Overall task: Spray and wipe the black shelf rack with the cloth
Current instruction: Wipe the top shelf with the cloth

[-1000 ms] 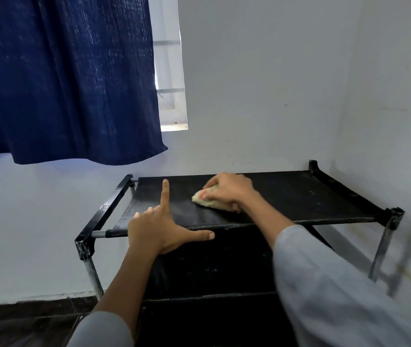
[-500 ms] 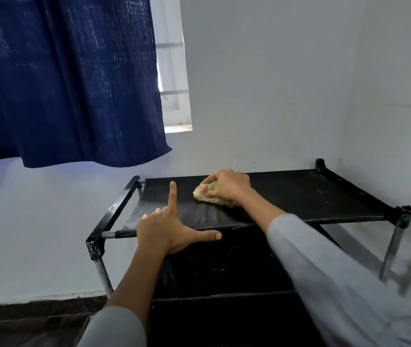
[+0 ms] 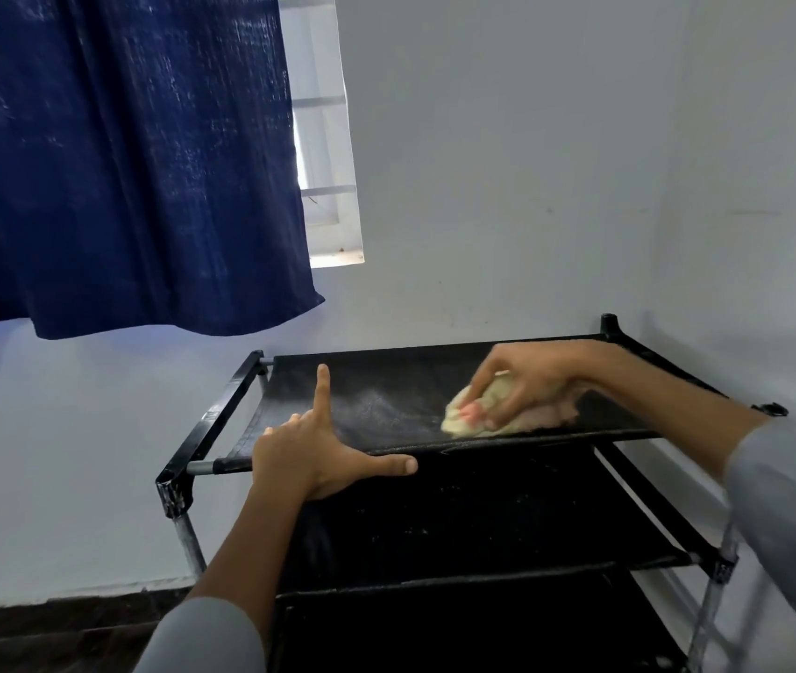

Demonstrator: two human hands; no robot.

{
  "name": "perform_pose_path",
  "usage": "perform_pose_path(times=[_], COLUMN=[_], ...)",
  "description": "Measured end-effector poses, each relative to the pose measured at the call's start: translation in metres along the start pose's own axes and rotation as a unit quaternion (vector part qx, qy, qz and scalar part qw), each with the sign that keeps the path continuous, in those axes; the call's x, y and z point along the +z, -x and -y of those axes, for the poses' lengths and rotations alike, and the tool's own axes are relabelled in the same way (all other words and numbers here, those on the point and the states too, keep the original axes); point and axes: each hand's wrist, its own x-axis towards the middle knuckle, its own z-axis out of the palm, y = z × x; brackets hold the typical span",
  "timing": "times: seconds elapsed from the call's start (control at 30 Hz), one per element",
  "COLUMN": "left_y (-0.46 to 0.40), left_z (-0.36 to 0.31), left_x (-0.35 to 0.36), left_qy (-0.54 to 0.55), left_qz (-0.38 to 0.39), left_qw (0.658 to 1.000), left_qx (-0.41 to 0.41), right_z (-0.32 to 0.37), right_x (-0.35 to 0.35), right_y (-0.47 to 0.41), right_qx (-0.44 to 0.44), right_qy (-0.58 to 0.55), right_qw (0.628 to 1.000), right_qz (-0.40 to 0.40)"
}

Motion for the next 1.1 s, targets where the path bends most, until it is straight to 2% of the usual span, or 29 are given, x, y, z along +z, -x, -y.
perform_pose_path(times=[0.2,0.37,0.47,0.6,0.73,0.93,1.0,1.1], left_y=[-0.001,0.001,0.002,0.001,0.0,0.001,-0.001,-0.006], left_z=[-0.002,-0.002,-0.003,-0.002,-0.003,-0.006,-0.007,-0.003], left_x=[0.002,0.002,0.001,0.001,0.001,-0.007,-0.008,-0.009], left_qy=[-0.012,-0.015,-0.026,-0.03,-0.018,0.001,0.012,0.04], left_qz=[-0.01,-0.017,-0.016,-0.009,0.006,0.058,0.077,0.123], left_qw=[1.0,1.0,0.999,0.999,1.0,0.998,0.996,0.99], left_qx=[-0.002,-0.01,-0.009,-0.01,-0.017,-0.031,-0.037,-0.06], right_z=[-0.08,-0.068,-0.036,0.023,0.051,-0.015,-0.041,-0.064], right_x=[-0.007,-0.002,0.005,0.019,0.038,0.023,0.018,0.006], right_y=[0.038,0.036,0.032,0.006,-0.03,-0.015,0.005,0.035], right_qx=[0.106,0.152,0.122,0.033,0.027,0.149,0.184,0.185], right_qy=[0.023,0.077,0.052,0.028,0.056,0.013,-0.002,0.018], right_qw=[0.988,0.975,0.981,0.99,0.98,0.951,0.947,0.96], right_qz=[-0.107,-0.142,-0.144,-0.135,-0.19,-0.27,-0.263,-0.211])
